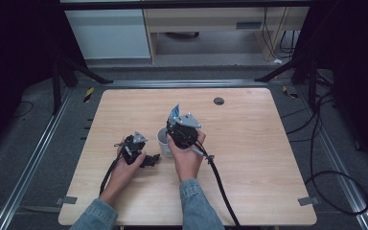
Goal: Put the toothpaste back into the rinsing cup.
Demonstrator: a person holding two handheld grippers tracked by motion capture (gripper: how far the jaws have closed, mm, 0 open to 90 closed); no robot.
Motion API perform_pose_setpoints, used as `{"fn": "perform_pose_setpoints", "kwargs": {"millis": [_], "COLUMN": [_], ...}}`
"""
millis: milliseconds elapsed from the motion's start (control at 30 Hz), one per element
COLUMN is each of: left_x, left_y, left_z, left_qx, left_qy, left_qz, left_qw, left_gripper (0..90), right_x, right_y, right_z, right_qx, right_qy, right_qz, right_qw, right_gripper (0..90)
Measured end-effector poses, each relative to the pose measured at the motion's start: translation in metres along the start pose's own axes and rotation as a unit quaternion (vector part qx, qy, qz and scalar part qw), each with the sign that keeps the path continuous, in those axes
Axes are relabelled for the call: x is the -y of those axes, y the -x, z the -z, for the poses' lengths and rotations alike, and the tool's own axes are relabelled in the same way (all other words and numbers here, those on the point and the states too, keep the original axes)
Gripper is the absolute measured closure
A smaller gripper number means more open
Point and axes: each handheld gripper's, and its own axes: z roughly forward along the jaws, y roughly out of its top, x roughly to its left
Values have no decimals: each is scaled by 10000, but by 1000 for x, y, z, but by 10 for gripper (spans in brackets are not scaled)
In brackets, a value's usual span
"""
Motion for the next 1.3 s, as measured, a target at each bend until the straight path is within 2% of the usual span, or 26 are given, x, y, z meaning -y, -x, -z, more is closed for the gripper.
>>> {"fn": "perform_pose_setpoints", "kwargs": {"millis": [700,967,1300], "left_x": [0,0,0], "left_y": [0,0,0], "left_z": [0,0,0], "left_qx": [0,5,6], "left_qy": [0,-16,-18], "left_qz": [-2,-20,-23], "left_qw": [10000,10000,10000], "left_gripper": [0,0,0], "right_x": [-3,-6,-11], "right_y": [-4,-7,-9], "right_z": [3,6,7], "right_qx": [-22,-57,-82], "right_qy": [-36,-91,-351], "right_qz": [135,314,658], "right_qw": [9999,9995,9972], "right_gripper": [494,464,358]}}
